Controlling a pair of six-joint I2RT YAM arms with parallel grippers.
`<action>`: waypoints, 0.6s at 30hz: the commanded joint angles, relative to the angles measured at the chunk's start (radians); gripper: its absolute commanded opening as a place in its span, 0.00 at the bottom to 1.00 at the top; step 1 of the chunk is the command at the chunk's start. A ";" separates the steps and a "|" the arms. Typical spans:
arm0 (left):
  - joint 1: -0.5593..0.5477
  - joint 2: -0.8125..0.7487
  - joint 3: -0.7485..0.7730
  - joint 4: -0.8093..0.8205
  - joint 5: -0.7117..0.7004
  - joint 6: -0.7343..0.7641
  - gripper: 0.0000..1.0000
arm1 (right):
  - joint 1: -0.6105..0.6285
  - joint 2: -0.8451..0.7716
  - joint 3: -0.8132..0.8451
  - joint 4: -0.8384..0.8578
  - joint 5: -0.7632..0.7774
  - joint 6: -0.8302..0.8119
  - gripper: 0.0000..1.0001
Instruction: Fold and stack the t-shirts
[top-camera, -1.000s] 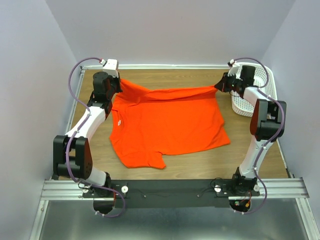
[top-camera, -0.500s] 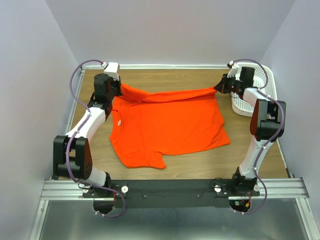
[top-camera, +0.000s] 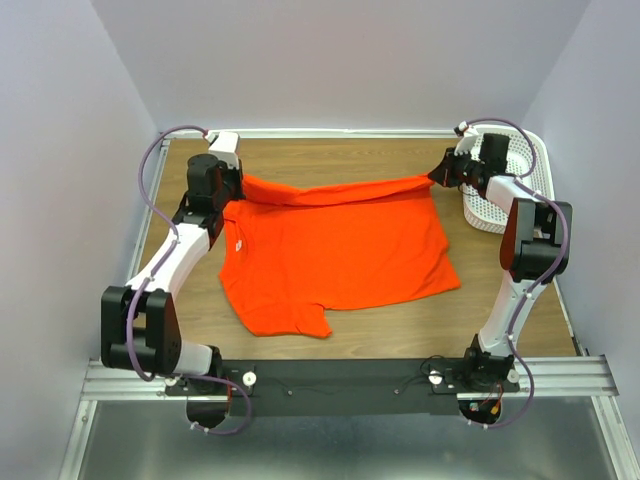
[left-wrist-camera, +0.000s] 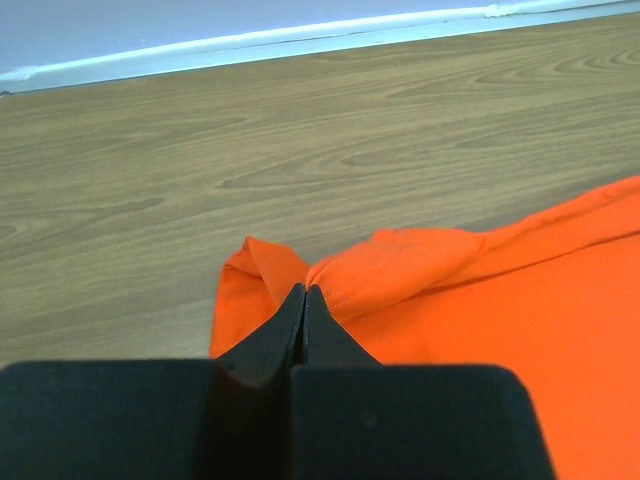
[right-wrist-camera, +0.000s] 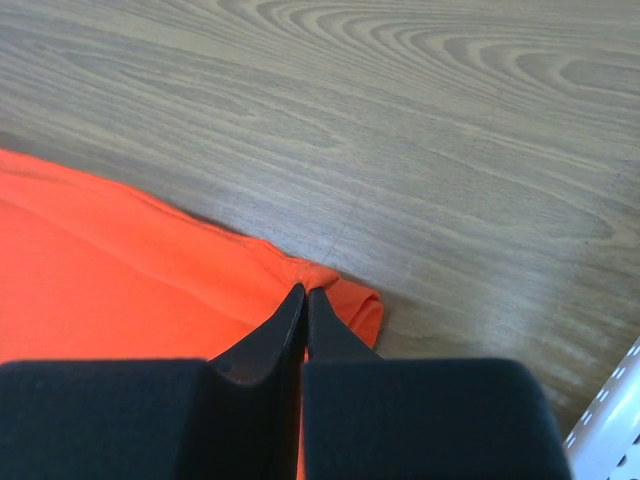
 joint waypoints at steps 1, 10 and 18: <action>-0.009 -0.050 -0.020 -0.024 0.025 0.009 0.00 | -0.011 -0.006 0.000 0.024 -0.004 0.003 0.09; -0.017 -0.073 -0.037 -0.044 0.033 0.008 0.00 | -0.011 -0.009 -0.006 0.024 -0.001 -0.003 0.11; -0.024 -0.099 -0.053 -0.061 0.042 0.017 0.00 | -0.011 -0.017 -0.018 0.024 0.003 -0.011 0.11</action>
